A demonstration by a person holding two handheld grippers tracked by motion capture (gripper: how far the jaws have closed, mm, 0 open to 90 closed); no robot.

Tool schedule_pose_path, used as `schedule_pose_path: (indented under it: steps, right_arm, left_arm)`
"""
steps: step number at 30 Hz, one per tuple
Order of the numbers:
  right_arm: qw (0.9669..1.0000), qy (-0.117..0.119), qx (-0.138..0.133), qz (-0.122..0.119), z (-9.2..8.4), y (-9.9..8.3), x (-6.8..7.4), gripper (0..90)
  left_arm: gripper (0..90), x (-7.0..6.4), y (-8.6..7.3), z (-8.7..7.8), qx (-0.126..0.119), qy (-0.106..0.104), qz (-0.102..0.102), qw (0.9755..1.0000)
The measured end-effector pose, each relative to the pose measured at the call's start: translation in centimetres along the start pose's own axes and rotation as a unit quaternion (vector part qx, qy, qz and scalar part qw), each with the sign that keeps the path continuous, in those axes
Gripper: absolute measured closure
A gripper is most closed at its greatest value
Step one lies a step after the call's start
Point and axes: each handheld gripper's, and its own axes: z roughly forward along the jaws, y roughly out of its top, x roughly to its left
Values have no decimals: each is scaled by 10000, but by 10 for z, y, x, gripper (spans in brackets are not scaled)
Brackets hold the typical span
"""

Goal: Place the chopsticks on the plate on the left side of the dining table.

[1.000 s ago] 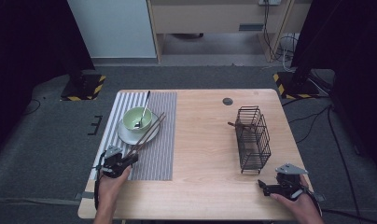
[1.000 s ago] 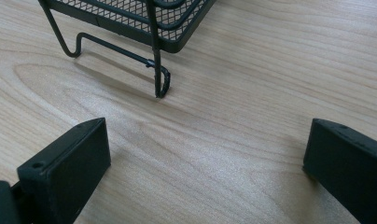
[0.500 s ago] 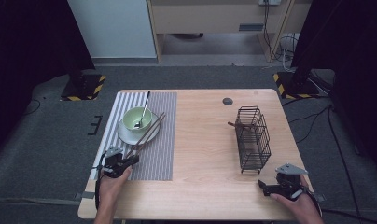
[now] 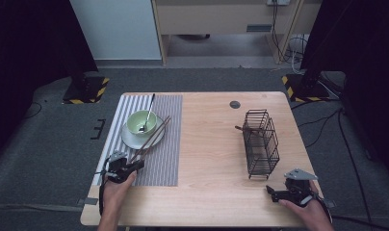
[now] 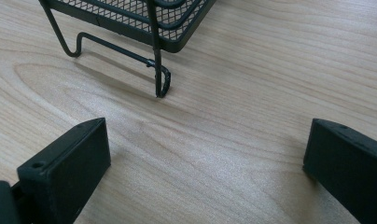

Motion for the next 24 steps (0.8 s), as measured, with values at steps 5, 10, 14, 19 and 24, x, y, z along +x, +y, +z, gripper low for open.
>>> schedule_pose_path:
  steps: [5,10,14,19,24]
  right_arm:
    - [10000,0,0,1,0,0,0,6]
    - [10000,1,0,0,0,0,0,6]
    - [10000,0,0,0,0,0,0,6]
    - [10000,1,1,1,0,0,0,6]
    - [10000,0,0,2,0,0,0,6]
  left_arm:
    - [832,0,0,1,16,0,-43,10000]
    - [832,-1,0,2,37,28,-53,10000]
    - [832,-1,0,3,37,57,-79,9999]
    - [832,-1,0,4,43,88,-93,9999]
    - [832,-1,1,4,42,101,-116,9999]
